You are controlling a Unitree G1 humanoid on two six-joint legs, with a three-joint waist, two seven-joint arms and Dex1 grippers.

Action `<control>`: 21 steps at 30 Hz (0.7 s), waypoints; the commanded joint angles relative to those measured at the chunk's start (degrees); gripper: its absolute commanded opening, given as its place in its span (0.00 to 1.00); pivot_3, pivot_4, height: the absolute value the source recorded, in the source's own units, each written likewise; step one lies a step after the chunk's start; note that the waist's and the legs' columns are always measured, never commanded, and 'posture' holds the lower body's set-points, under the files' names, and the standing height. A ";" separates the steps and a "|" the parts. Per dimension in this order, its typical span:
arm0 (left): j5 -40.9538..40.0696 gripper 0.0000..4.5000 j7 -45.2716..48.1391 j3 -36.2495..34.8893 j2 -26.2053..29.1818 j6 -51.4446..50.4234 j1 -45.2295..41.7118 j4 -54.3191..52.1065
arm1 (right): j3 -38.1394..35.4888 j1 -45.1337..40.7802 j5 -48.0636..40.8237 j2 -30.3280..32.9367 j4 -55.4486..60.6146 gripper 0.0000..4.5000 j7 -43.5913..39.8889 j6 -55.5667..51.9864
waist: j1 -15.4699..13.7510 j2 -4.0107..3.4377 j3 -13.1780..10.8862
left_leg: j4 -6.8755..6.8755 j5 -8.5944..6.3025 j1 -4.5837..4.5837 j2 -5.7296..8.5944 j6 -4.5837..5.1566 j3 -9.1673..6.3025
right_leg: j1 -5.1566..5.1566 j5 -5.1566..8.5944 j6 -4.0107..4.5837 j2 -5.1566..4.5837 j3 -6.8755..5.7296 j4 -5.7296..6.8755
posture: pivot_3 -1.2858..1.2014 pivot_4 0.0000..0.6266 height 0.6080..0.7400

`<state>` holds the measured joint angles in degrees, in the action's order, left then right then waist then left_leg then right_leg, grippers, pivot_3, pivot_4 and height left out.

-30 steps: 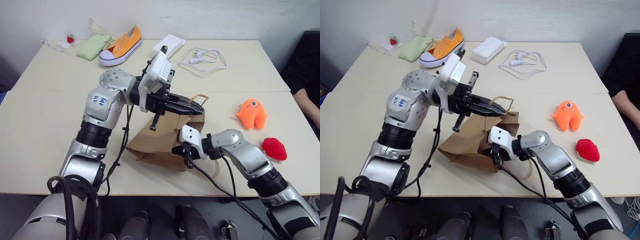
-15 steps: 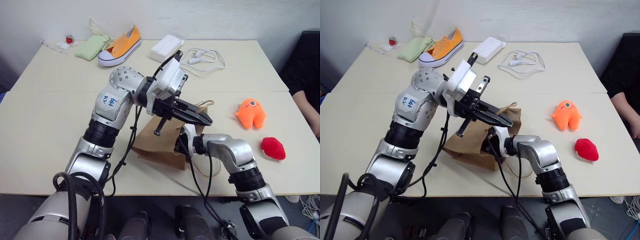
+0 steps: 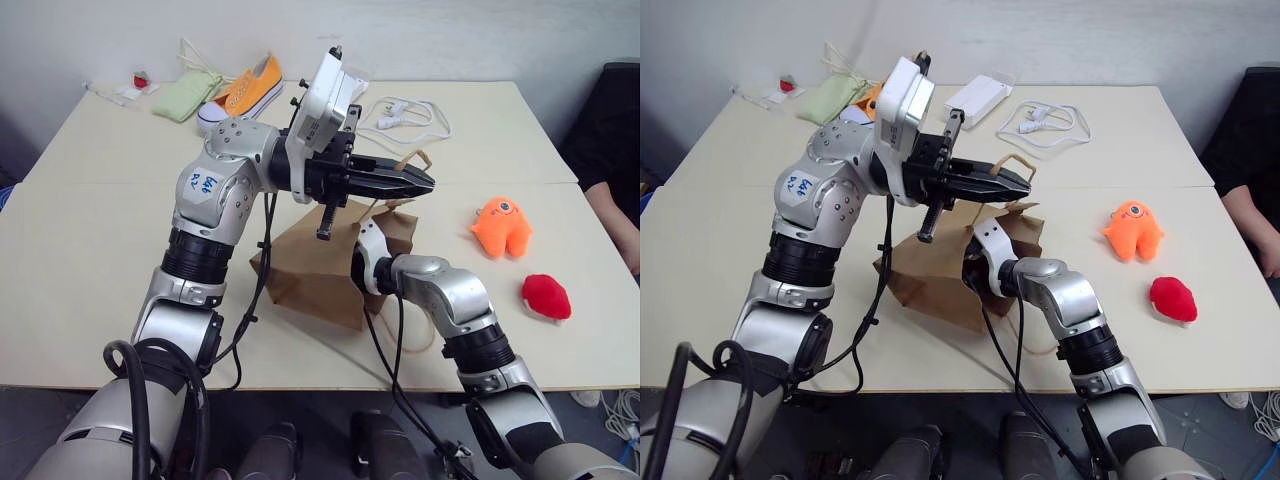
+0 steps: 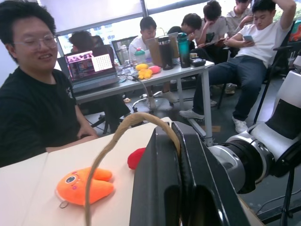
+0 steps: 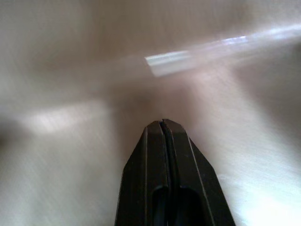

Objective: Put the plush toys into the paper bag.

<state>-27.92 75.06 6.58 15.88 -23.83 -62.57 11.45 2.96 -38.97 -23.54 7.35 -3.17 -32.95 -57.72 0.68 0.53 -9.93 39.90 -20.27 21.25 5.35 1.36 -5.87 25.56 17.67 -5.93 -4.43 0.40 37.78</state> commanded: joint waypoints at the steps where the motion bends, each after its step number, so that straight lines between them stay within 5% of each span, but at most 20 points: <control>1: -0.10 0.00 -0.36 0.68 -0.35 0.55 0.45 -2.27 | -0.90 -2.15 -0.99 -0.40 -2.80 0.01 0.16 0.65 | 0.66 -0.01 0.00 | -0.02 0.00 0.00 0.00 0.00 0.00 | 0.00 0.00 0.00 0.00 -0.01 0.00 | 0.52 0.24 1.00; 11: -4.36 0.00 -5.16 -4.08 -0.47 -4.48 -3.22 -0.23 | 15.47 -1.32 19.56 4.87 -14.97 0.01 3.81 22.62 | 1.09 -0.03 0.01 | 0.03 0.00 -0.06 0.03 -0.01 0.01 | -0.02 0.00 0.00 -0.02 0.01 -0.03 | 0.52 0.24 1.00; 16: -10.60 0.00 -9.43 -9.84 -0.17 -13.32 -7.05 0.19 | 16.85 0.27 22.10 6.28 -13.62 0.01 3.16 24.29 | 0.86 -0.07 0.06 | 0.13 0.01 -0.09 0.06 -0.01 0.00 | -0.08 0.00 0.00 -0.05 0.01 -0.04 | 0.52 0.24 1.00; 21: -8.01 0.00 -9.68 -6.75 0.79 -12.74 -2.22 -3.93 | 14.36 2.05 21.25 6.72 -8.18 0.01 2.77 23.77 | 0.79 -0.11 0.08 | 0.08 0.01 -0.09 0.07 -0.01 -0.04 | -0.09 0.00 0.00 -0.05 -0.01 0.00 | 0.52 0.24 1.00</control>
<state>-36.27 65.62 -1.00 16.44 -37.74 -65.41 10.65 17.89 -39.00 -3.35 12.58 -11.00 -30.78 -31.90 1.47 0.42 -9.85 39.97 -20.27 21.17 5.42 1.35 -5.92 25.46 17.67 -5.93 -4.48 0.39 37.76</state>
